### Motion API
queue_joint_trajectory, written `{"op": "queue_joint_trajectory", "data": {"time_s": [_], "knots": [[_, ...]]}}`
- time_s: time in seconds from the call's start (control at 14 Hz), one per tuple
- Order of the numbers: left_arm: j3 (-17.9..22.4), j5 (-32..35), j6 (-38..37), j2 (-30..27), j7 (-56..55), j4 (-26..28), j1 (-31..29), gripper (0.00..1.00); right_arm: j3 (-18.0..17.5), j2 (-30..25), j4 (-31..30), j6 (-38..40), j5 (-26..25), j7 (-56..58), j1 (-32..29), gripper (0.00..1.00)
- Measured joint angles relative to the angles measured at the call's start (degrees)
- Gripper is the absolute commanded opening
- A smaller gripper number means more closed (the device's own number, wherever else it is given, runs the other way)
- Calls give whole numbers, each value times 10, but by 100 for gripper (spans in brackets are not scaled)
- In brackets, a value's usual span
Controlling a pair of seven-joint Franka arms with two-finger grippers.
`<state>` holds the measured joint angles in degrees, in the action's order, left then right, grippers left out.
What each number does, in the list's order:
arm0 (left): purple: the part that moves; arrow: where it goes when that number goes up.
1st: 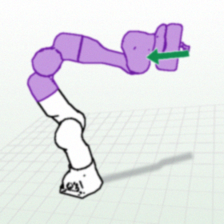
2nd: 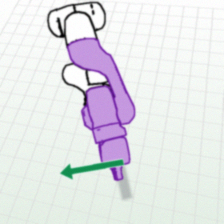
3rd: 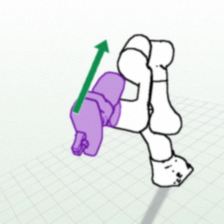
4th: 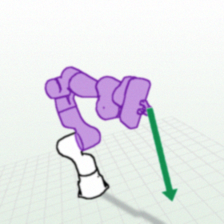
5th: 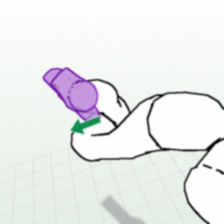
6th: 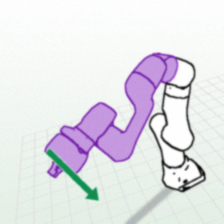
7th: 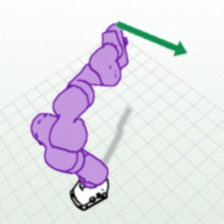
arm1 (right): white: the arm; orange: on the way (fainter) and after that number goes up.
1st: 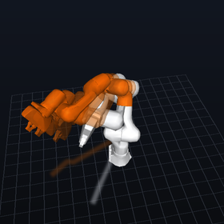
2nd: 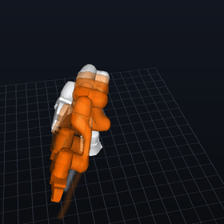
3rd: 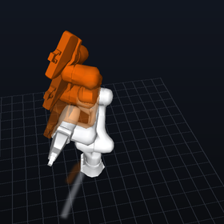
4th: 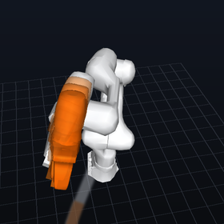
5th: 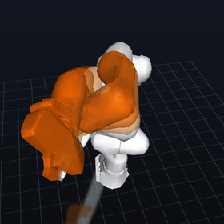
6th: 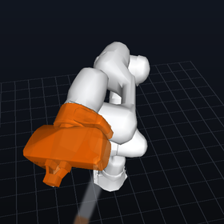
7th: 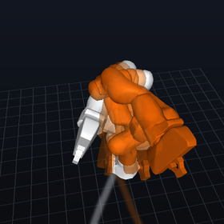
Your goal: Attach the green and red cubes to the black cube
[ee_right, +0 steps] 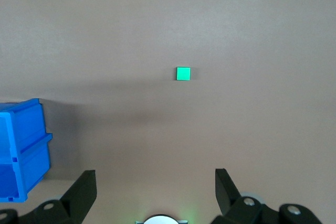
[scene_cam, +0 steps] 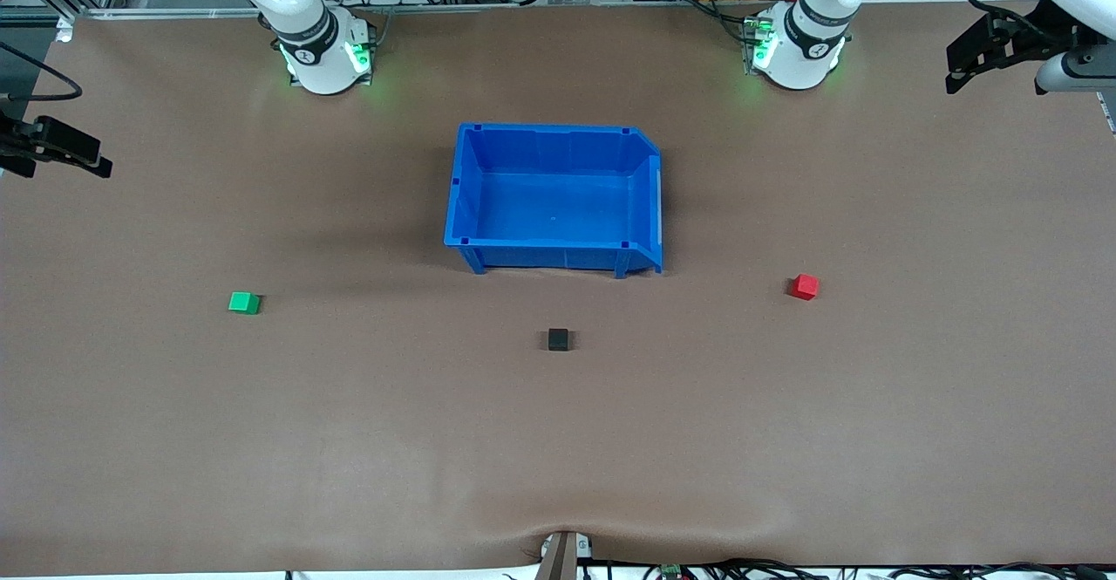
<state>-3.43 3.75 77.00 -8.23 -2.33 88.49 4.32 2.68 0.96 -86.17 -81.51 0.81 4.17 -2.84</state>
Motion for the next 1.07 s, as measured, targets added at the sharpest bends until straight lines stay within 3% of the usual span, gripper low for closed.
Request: {"op": "queue_joint_trajectory", "data": {"time_s": [1.07], "knots": [[4, 1, 10, 28, 10, 2, -1, 100, -1, 4, -1, -3, 0, 0, 1, 100]]}}
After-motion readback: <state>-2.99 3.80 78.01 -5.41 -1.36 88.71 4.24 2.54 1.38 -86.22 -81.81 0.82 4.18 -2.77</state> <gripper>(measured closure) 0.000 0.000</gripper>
